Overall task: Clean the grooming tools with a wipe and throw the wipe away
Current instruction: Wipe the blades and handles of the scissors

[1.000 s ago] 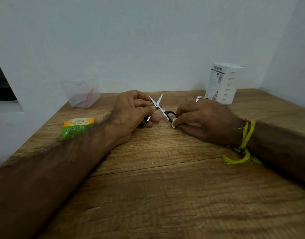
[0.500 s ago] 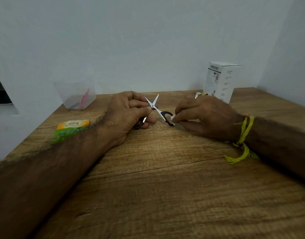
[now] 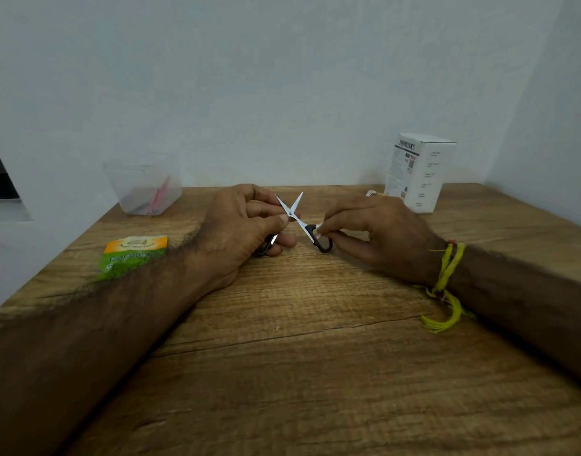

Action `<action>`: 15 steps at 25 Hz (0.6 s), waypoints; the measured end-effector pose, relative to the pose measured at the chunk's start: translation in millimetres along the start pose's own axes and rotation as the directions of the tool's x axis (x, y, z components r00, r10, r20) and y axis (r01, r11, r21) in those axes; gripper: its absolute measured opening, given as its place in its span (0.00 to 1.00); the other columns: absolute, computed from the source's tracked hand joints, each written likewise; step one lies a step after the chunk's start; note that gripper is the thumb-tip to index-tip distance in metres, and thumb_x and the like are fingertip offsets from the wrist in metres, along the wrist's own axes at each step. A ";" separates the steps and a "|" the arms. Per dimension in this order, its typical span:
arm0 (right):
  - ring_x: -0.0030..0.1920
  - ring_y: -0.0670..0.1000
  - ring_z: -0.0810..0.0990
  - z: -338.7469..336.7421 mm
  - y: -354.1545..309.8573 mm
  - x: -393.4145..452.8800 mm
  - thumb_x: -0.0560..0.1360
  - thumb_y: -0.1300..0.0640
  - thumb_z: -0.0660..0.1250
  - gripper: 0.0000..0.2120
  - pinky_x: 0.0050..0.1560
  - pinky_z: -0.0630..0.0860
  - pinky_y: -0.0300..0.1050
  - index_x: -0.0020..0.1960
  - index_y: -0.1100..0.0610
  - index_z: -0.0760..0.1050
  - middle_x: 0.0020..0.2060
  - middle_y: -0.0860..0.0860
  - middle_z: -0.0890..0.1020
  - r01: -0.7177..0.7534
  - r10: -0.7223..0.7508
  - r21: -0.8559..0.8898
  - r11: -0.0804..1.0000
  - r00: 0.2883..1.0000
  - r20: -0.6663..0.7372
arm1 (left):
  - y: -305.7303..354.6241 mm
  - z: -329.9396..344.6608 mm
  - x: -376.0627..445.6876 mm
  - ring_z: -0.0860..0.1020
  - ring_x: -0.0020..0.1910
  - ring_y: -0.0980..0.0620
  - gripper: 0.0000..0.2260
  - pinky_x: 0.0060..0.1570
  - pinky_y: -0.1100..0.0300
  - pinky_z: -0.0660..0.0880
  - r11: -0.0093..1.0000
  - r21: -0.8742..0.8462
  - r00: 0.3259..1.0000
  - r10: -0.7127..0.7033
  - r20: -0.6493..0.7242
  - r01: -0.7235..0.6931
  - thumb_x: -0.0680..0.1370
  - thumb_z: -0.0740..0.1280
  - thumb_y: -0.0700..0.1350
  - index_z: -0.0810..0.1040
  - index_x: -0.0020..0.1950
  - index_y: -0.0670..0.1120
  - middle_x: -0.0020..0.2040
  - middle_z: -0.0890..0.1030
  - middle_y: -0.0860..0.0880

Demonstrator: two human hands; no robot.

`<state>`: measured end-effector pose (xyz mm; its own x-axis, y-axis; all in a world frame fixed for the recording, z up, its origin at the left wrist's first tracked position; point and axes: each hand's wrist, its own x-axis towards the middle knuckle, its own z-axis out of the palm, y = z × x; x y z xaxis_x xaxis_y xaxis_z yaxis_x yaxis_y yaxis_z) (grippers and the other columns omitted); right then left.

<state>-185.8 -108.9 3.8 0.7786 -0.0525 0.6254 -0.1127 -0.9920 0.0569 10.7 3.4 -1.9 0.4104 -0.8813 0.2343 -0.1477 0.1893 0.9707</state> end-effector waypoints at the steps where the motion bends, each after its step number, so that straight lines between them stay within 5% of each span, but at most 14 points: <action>1: 0.46 0.54 0.85 0.4 0.2 -0.5 0.76 0.61 0.70 0.06 0.43 0.80 0.56 0.50 0.60 0.85 0.48 0.52 0.86 0.000 0.000 0.001 1.000 1.000 -0.005 | 0.1 0.4 -0.5 0.86 0.34 0.44 0.10 0.28 0.59 0.80 1.000 0.009 1.000 0.002 0.004 -0.002 0.77 0.70 0.31 0.75 0.56 0.37 0.44 0.87 0.46; 15: 0.49 0.54 0.82 -3.5 -18.1 7.2 0.77 0.60 0.70 0.05 0.47 0.79 0.57 0.50 0.57 0.84 0.49 0.51 0.85 -0.042 0.047 -0.104 0.994 0.998 0.049 | 1.5 0.6 -3.0 0.86 0.35 0.43 0.10 0.28 0.59 0.80 0.999 0.037 1.000 0.017 -0.017 -0.016 0.76 0.71 0.31 0.76 0.55 0.38 0.43 0.87 0.45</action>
<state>-180.3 -90.9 10.0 0.8015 -0.1050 0.5887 -0.2092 -0.9715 0.1115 8.7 6.1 -1.2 0.4230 -0.8705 0.2517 -0.1873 0.1877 0.9642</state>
